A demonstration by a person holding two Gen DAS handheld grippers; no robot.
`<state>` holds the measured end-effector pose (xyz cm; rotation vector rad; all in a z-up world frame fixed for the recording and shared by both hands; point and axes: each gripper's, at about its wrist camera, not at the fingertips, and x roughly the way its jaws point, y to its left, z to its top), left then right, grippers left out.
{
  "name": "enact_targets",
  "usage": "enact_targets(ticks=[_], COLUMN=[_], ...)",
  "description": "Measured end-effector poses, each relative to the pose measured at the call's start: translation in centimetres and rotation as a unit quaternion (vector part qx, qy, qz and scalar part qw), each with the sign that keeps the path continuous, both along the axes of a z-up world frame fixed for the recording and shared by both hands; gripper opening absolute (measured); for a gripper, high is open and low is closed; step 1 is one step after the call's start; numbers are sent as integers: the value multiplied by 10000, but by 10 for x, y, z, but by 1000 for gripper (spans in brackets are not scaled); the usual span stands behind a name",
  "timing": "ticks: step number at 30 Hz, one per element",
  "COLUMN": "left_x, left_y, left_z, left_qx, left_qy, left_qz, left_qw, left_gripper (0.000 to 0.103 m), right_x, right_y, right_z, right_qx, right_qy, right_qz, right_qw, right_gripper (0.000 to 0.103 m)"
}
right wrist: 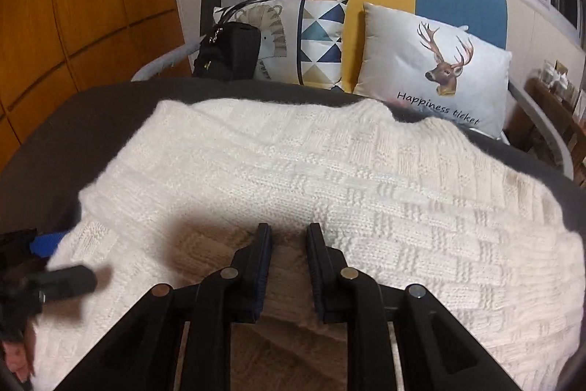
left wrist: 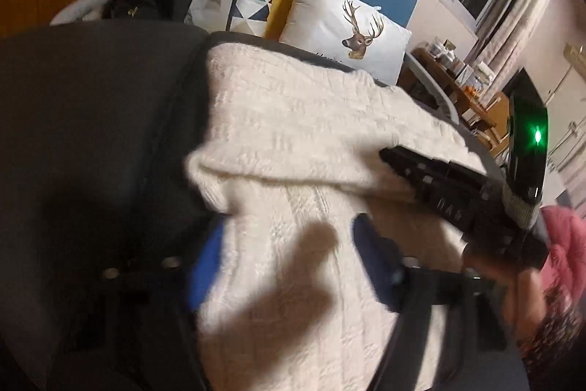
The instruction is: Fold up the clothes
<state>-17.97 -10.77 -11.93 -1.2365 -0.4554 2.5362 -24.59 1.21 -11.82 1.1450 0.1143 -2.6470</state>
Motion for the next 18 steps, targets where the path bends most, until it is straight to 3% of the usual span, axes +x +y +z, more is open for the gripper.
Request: enact_targets(ticks=[3, 5, 6, 7, 8, 10, 13, 15, 18], left_x=[0, 12, 18, 25, 29, 32, 20, 2, -13], left_y=[7, 5, 7, 9, 14, 24, 51, 57, 40], left_z=[10, 29, 37, 43, 45, 45, 31, 15, 0], left_qx=[-286, -962, -1489, -2076, -2153, -1907, -1879, -1903, -1527], left_qy=[84, 596, 849, 1090, 1137, 1079, 819, 424, 72], left_qz=[-100, 174, 434, 729, 678, 302, -316, -326, -50], left_qw=[9995, 9934, 9843, 9694, 9675, 9752, 9783, 9803, 9882], left_gripper=[34, 34, 34, 34, 34, 34, 16, 1, 0], right_x=[0, -2, -3, -4, -4, -4, -4, -4, -4], right_y=[6, 12, 14, 16, 17, 19, 15, 14, 14], right_z=[3, 3, 3, 3, 2, 2, 2, 2, 2], right_qx=[-195, -372, -464, -530, -581, -634, -528, -472, -488], right_qy=[-28, -74, -99, -115, -125, -134, -107, -94, -100], right_qz=[-2, 6, 11, 12, 10, 3, -7, -8, -6], right_qw=[9998, 9993, 9989, 9985, 9982, 9979, 9985, 9988, 9988], right_gripper=[19, 19, 19, 19, 19, 19, 19, 19, 19])
